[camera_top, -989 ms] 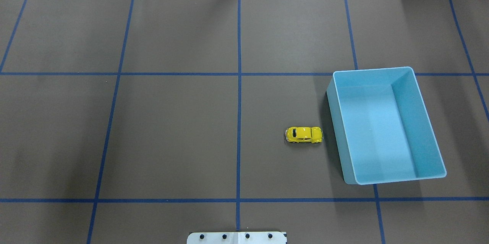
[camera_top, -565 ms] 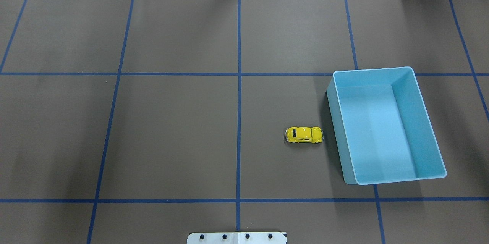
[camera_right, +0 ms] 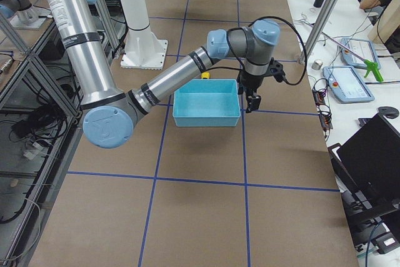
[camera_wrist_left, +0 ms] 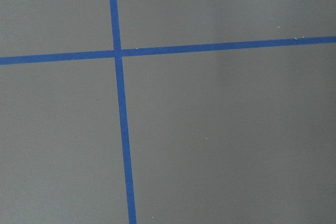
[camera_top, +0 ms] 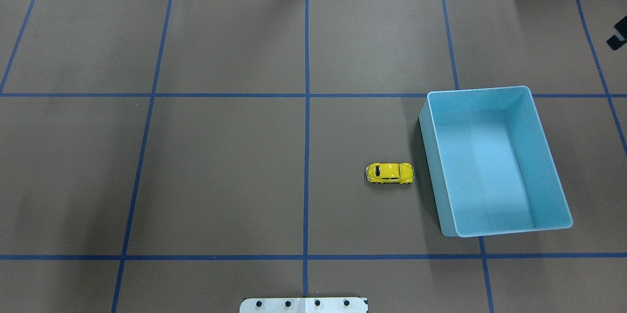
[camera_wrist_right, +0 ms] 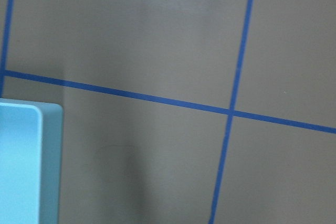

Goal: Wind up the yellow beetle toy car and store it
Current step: 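Reach the right gripper down onto the yellow car beside the bin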

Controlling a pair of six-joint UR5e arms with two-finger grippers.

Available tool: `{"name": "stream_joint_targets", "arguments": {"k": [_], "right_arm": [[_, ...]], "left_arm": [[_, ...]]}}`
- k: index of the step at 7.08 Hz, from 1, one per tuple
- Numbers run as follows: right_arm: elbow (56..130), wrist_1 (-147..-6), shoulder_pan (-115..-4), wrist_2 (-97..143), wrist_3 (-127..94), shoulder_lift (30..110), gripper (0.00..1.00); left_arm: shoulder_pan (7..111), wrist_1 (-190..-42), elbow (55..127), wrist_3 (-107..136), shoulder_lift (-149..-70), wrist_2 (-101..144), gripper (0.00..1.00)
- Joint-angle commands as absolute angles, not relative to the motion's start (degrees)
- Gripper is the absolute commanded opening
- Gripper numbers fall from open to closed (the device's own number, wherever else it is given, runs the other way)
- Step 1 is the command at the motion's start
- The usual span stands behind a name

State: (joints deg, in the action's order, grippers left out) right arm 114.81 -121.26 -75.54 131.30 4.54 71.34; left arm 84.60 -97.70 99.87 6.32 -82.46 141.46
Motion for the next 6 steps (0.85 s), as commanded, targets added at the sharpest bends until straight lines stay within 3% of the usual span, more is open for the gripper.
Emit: {"name": "stream_joint_targets", "arguments": {"k": [1,3,4,6], "right_arm": [[125.8,-121.2,-64.1,130.9,1.1,68.6,1.00],[133.0,-120.4,-50.8,122.5,5.0,67.4,1.00],[133.2,-118.9,-44.4,116.6,9.5,67.3,1.00],[122.7,-101.0,-38.7,113.6,12.7,68.1,1.00]], "left_arm": [[84.6,-97.6,99.8,6.3,-82.4,141.4,1.00],[84.6,-97.6,99.6,6.3,-82.4,141.4,1.00],[84.6,-97.6,99.5,6.3,-82.4,141.4,1.00],[84.6,-97.6,99.2,6.3,-82.4,141.3,1.00]]}}
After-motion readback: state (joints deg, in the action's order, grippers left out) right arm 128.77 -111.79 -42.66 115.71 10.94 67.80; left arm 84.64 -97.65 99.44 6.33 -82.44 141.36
